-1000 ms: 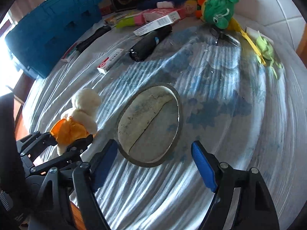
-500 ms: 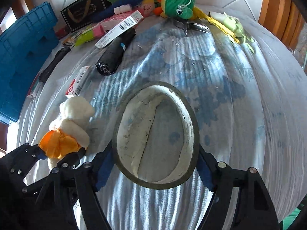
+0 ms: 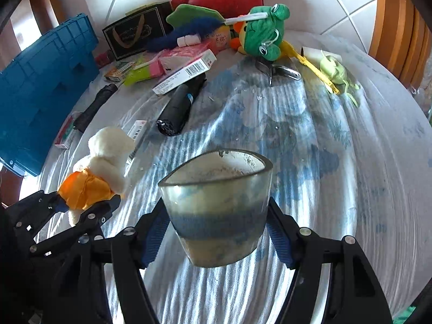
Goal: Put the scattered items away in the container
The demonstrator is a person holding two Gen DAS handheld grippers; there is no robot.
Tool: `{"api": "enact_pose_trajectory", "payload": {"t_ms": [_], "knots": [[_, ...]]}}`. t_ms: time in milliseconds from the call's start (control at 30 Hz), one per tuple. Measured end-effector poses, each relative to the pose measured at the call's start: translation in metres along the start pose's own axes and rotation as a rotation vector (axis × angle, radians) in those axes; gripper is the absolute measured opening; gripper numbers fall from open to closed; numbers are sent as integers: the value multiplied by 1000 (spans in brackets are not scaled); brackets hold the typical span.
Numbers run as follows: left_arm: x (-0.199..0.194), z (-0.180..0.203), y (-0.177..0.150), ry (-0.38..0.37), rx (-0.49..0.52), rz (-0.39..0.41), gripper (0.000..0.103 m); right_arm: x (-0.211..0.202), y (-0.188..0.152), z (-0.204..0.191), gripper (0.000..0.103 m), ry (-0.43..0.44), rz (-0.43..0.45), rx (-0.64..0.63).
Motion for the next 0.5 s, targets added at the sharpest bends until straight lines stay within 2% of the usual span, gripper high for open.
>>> {"api": "enact_pose_trajectory", "payload": {"t_ms": [267,500], "knots": [[-36,-20,14,54,-61,72,36,-26,24,-18,67,49,59,-73],[-74,-40,29,103,-114,148,36,-66,54,-46,67,108,168,-139]]}}
Point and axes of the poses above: each gripper's, at about its wrist camera, not at the fingertips, and x roughly the way its jaws point, z to its right, y to its top, the point moved 9 cm from there along x, roughly the way its jaws point, and after that the axes turned 13 degrees about -y, right-handed, at the moved point
